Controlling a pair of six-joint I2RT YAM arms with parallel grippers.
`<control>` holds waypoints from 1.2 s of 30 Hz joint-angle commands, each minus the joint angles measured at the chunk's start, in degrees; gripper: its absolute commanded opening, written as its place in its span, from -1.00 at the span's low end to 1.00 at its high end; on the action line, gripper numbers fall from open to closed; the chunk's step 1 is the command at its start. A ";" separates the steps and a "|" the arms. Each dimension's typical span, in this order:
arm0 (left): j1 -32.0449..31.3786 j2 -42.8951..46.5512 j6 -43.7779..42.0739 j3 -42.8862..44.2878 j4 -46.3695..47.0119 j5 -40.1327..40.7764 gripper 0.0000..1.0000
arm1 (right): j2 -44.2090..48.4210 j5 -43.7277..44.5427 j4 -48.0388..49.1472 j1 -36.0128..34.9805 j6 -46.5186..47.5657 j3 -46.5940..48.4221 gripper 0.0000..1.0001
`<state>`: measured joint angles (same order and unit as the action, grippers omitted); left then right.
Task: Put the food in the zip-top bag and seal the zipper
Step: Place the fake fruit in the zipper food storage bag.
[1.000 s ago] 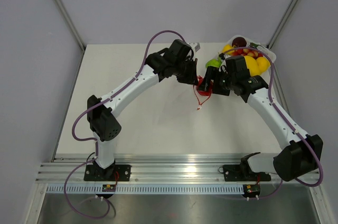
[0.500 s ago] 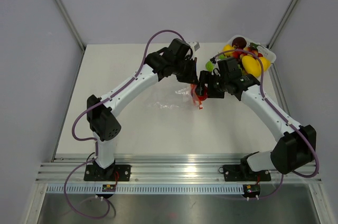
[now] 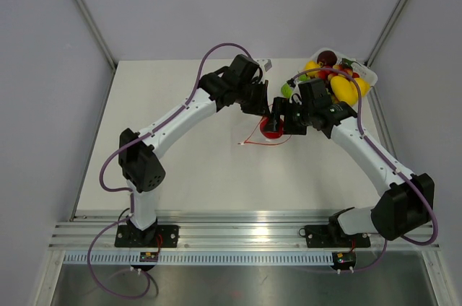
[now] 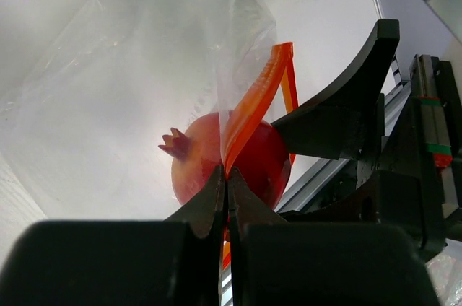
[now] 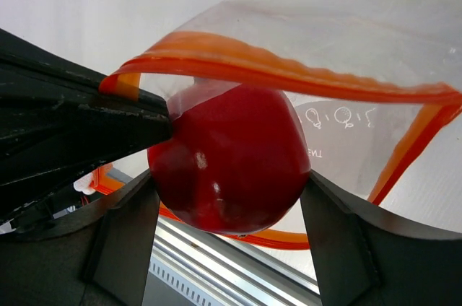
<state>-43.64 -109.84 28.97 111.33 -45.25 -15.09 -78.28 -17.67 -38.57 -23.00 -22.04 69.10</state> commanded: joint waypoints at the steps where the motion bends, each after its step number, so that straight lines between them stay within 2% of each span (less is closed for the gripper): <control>1: 0.13 0.33 -0.49 -0.59 2.36 -1.69 -1.00 | 1.47 -2.19 2.44 -0.64 0.33 0.68 0.11; 11: 0.40 1.21 0.03 -0.23 2.98 -2.75 -1.00 | 0.85 -1.14 2.35 -0.64 0.07 1.48 0.15; 14: 0.40 1.21 0.21 -0.15 3.07 -3.45 -1.00 | 0.67 -0.96 2.53 -0.64 -0.46 1.65 0.34; 15: 0.40 1.30 0.21 -0.15 3.15 -3.54 -1.00 | 0.59 -0.87 2.44 -0.64 -0.54 1.74 0.49; 19: 0.40 1.30 0.21 -0.23 3.16 -3.63 -1.00 | 0.23 -0.96 1.83 -0.64 -0.46 2.18 0.72; 24: 0.40 1.47 0.21 -0.50 3.16 -3.63 -1.00 | 0.76 -0.35 1.83 -0.64 -0.81 2.27 0.74; 29: 0.40 1.65 0.12 -0.94 3.33 -3.63 -1.00 | 1.02 -0.17 1.65 -0.64 -0.98 2.18 0.72; 31: 0.40 1.74 0.12 -1.11 3.33 -3.63 -1.00 | 1.29 -0.17 1.83 -0.64 -1.16 2.09 0.62; 36: 0.57 1.91 -0.23 -1.73 3.24 -3.01 -1.00 | 4.70 2.20 2.00 -0.73 -1.69 1.91 0.15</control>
<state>-43.38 -109.84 28.99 110.06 -43.97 -16.97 -77.80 -17.12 -38.52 -23.05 -23.24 69.10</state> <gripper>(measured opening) 0.007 0.611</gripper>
